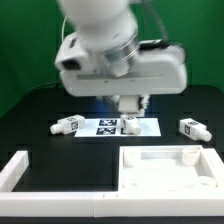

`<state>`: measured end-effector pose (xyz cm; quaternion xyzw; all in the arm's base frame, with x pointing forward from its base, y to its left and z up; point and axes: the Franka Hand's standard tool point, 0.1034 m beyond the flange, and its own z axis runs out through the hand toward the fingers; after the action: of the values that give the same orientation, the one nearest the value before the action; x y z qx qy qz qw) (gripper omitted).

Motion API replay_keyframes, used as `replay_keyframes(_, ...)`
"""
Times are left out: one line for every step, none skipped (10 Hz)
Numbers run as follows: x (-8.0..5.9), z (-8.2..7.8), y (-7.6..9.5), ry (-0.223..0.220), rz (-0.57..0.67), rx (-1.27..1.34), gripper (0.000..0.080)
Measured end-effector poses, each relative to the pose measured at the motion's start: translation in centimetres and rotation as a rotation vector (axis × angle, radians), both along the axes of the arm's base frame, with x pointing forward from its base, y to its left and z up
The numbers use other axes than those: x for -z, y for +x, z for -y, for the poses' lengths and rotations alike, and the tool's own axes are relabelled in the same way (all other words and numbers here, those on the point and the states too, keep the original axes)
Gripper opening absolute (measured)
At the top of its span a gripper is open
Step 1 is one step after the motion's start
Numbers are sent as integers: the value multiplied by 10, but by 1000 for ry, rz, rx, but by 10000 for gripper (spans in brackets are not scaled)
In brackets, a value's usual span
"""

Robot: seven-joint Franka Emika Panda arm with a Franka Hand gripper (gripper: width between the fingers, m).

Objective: Assemble one leg

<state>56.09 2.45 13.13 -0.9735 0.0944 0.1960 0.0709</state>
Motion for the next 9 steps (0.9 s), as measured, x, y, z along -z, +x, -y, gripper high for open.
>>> replay_keyframes(-5,-12,17,-13,94,-10,282)
replay_keyframes(-9,-17,20,-24,144,-10,282)
replay_keyframes(-7,-14,24,-41,236,3,282)
replay_keyframes(-6,-13,23,-52,296,10,282)
replay_keyframes(-6,-14,26,-63,355,14,282)
replay_keyframes(-5,-14,31,-80,453,20,282)
replay_keyframes(-5,-16,35,-103,527,-8,282)
replay_keyframes(-7,-27,44,-133,619,-88,282)
replay_keyframes(-8,-47,52,-141,722,-114,282)
